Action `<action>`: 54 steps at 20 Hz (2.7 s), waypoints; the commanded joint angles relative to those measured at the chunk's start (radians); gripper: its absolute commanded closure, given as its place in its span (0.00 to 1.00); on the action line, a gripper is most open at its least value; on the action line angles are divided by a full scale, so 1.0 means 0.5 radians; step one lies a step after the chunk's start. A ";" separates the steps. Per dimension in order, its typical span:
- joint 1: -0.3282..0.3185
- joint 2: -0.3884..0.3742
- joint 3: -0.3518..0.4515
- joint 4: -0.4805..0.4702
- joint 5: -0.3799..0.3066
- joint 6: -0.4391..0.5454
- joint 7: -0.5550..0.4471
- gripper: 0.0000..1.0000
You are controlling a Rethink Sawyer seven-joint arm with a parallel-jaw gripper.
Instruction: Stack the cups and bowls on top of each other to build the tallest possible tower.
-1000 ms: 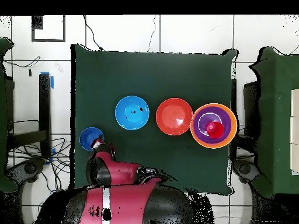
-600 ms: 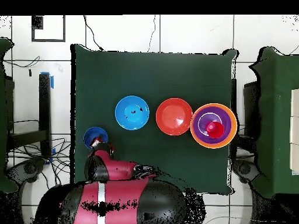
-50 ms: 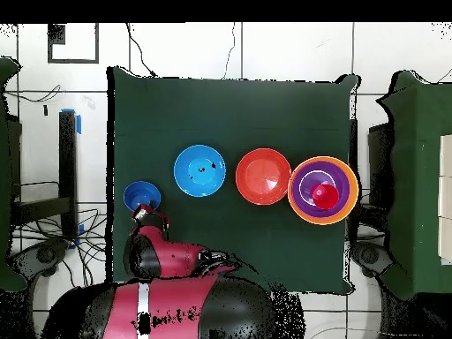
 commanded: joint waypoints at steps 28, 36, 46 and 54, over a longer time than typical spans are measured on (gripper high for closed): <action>-0.193 -0.681 -0.062 0.429 -0.017 0.691 0.251 1.00; -0.342 -1.077 -0.097 0.592 -0.127 1.070 0.082 1.00; -0.687 -1.469 0.058 0.676 -0.355 1.585 -0.213 1.00; -0.919 -1.682 0.212 0.675 -0.470 1.912 -0.509 1.00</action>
